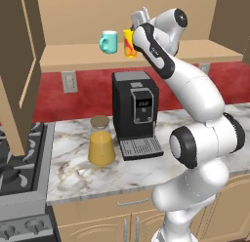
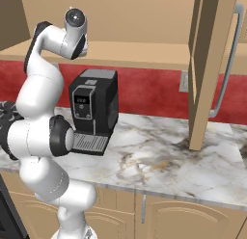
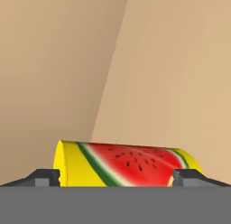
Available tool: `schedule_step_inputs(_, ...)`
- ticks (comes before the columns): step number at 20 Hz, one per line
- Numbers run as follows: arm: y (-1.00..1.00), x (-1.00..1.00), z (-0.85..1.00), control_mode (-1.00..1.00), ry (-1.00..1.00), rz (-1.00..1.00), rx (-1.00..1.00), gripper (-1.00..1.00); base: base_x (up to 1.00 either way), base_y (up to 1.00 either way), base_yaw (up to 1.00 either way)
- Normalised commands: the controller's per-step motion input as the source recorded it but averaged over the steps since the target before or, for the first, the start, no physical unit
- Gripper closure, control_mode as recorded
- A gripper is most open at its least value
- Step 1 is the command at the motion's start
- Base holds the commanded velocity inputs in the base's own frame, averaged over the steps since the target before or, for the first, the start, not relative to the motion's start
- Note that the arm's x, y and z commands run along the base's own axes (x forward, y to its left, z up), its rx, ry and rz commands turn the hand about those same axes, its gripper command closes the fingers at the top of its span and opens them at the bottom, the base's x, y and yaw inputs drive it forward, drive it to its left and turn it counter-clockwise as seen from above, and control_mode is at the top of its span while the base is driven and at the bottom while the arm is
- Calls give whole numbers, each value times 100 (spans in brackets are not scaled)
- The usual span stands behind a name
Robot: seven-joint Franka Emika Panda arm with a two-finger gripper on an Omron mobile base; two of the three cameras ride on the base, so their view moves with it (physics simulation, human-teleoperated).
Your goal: There is a tray on the dining counter. Grab the cup, mug, and pitcher and place them on the tray. The pitcher may be placed next to the tray if it cannot fit the tray.
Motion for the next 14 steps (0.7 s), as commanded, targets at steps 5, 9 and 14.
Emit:
schedule_step_inputs(5, 0, 0, -6, -100, 6, 0, 0, 100, 0, 0, 0)
schedule_step_inputs(9, 0, 0, -1, -100, 3, 0, 0, 100, 0, 0, 0)
schedule_step_inputs(14, 0, 0, 0, -100, 0, 0, 0, 100, 0, 0, 0)
